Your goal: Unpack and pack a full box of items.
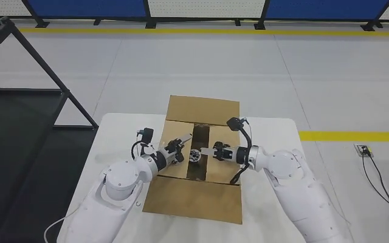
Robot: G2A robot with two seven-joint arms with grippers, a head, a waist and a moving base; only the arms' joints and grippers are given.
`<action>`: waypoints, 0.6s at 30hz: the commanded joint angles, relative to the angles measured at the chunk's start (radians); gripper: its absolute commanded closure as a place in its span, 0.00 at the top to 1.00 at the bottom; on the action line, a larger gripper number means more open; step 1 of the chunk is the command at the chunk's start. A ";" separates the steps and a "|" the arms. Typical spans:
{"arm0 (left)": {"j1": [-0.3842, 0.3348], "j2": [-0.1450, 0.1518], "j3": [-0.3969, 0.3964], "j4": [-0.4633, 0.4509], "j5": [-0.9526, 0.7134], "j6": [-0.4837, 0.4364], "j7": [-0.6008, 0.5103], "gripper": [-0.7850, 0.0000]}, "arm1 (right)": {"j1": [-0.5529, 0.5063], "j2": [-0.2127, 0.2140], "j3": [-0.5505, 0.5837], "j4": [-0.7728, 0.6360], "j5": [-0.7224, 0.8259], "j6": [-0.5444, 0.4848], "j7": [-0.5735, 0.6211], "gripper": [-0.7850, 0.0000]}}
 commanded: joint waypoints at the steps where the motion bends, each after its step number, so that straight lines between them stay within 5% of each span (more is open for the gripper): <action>1: 0.004 0.000 -0.008 -0.014 -0.006 -0.006 -0.001 1.00 | -0.006 0.004 0.006 -0.016 0.002 -0.005 -0.001 1.00; 10: 0.033 0.006 -0.106 -0.120 -0.108 -0.061 -0.016 1.00 | -0.080 0.026 0.078 -0.129 0.045 -0.068 -0.055 1.00; 18: 0.136 0.037 -0.377 -0.190 -0.323 -0.142 -0.206 1.00 | -0.126 0.039 0.137 -0.135 0.088 -0.126 -0.155 1.00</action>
